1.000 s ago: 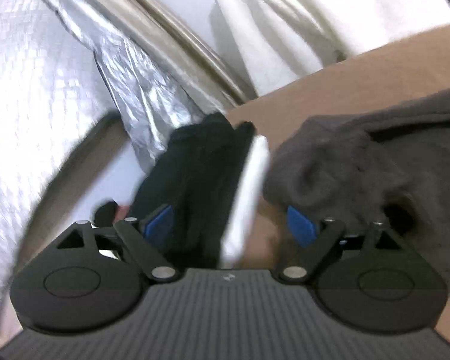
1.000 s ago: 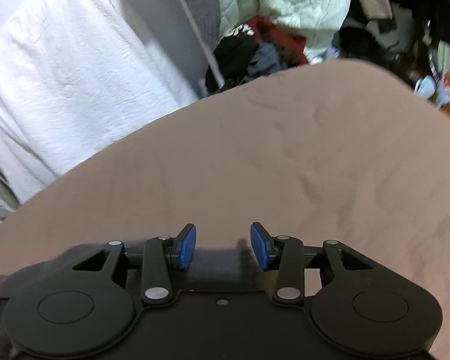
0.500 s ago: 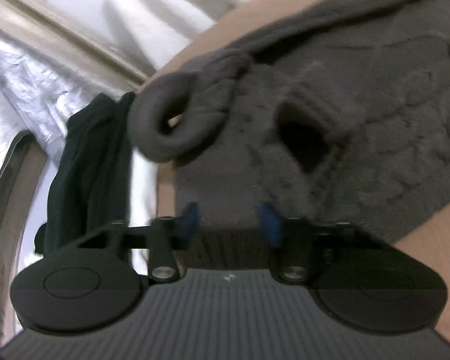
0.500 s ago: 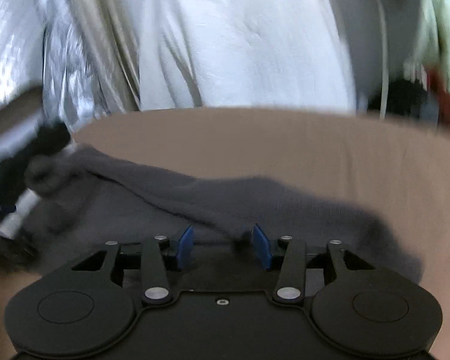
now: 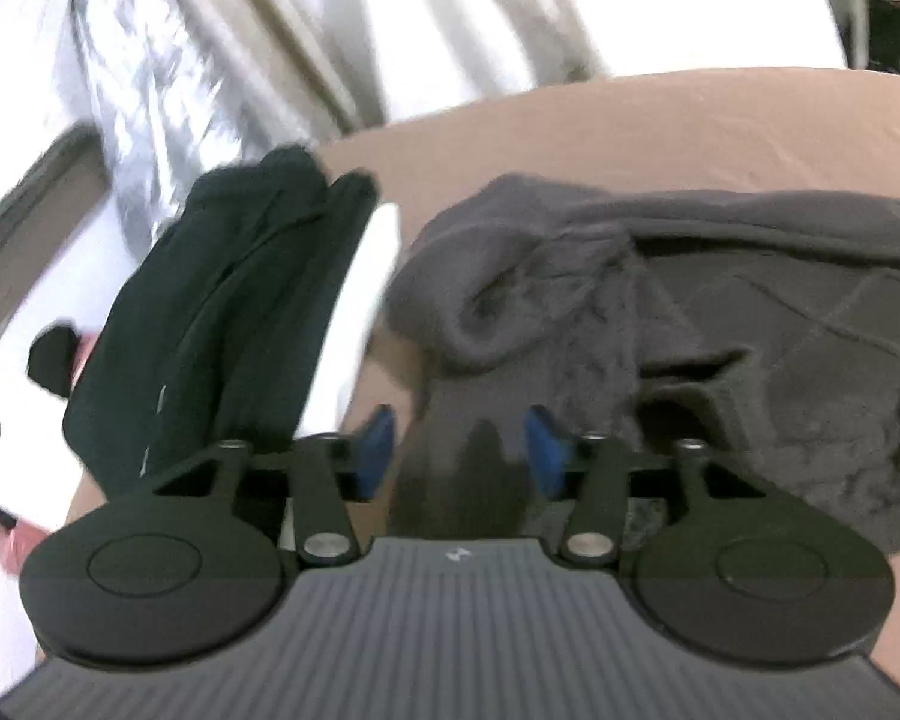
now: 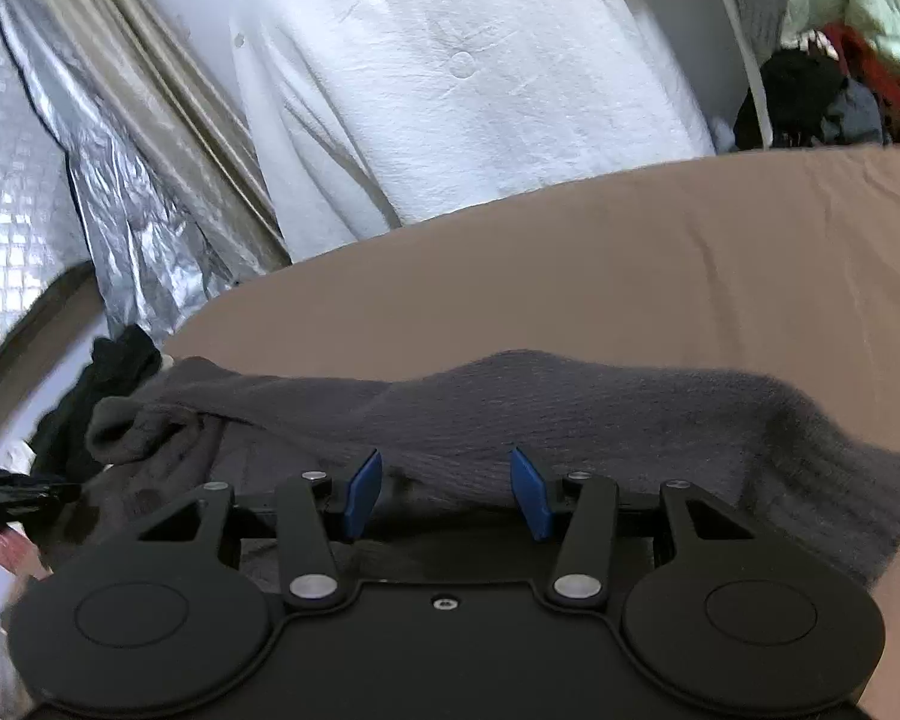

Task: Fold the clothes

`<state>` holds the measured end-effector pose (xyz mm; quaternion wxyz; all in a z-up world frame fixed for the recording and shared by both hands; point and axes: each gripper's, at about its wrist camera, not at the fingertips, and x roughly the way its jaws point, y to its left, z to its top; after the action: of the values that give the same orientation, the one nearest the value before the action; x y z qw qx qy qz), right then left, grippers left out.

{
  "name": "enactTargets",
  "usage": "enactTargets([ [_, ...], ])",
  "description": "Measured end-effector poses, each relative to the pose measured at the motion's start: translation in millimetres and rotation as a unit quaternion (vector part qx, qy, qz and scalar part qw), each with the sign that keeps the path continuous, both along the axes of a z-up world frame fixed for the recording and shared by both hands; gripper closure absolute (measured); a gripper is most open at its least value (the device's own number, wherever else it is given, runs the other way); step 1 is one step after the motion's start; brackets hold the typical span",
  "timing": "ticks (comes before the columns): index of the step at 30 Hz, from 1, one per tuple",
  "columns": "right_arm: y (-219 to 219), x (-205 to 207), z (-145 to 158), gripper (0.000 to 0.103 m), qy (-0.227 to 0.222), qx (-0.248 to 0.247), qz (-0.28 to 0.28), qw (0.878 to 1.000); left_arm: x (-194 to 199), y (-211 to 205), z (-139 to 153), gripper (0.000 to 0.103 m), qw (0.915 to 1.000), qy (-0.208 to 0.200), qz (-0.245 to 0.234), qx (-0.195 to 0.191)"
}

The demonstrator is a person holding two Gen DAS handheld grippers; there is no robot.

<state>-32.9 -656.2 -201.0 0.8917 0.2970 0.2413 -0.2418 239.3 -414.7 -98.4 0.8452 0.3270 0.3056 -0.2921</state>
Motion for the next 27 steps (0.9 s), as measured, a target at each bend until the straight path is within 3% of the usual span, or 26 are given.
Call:
enactTargets([
  [2,4,2,2,0.049,0.014,-0.017,0.004,1.000,-16,-2,-16,0.000,0.9985,-0.014,-0.050,0.017],
  [5,13,8,5,0.049,0.027,-0.022,0.045,0.998,-35,-1,-56,0.000,0.9883,-0.062,-0.125,0.061],
  [7,24,12,7,0.049,0.025,-0.032,0.075,0.996,-25,2,-76,0.014,0.9915,-0.056,-0.088,0.078],
  [8,30,14,9,0.049,0.025,-0.037,0.089,0.995,-20,4,-85,0.032,0.9931,-0.048,-0.069,0.082],
  [9,33,17,7,0.049,0.034,-0.045,0.097,0.994,-9,12,-80,0.044,0.9983,-0.004,-0.045,0.037],
  [10,36,20,6,0.049,0.045,-0.054,0.102,0.992,-2,19,-73,0.051,0.9995,0.016,-0.026,0.004],
  [11,37,23,3,0.049,0.055,-0.058,0.103,0.991,4,26,-66,0.066,0.9989,0.036,-0.006,-0.029],
  [12,37,24,0,0.049,0.061,-0.055,0.107,0.991,10,33,-59,0.072,0.9967,0.054,0.011,-0.060],
  [15,39,30,-9,0.049,0.079,-0.045,0.123,0.988,16,40,-41,0.075,0.9965,0.043,0.005,-0.072],
  [20,54,34,-9,0.049,0.103,-0.090,0.139,0.981,26,32,-10,0.080,0.9972,-0.008,-0.002,-0.075],
  [24,41,29,-8,0.049,0.098,-0.082,0.118,0.985,25,9,23,0.080,0.9977,-0.045,-0.028,-0.043],
  [27,23,20,-10,0.049,0.085,-0.059,0.084,0.991,23,-3,55,0.084,0.9960,-0.067,-0.036,-0.048],
])
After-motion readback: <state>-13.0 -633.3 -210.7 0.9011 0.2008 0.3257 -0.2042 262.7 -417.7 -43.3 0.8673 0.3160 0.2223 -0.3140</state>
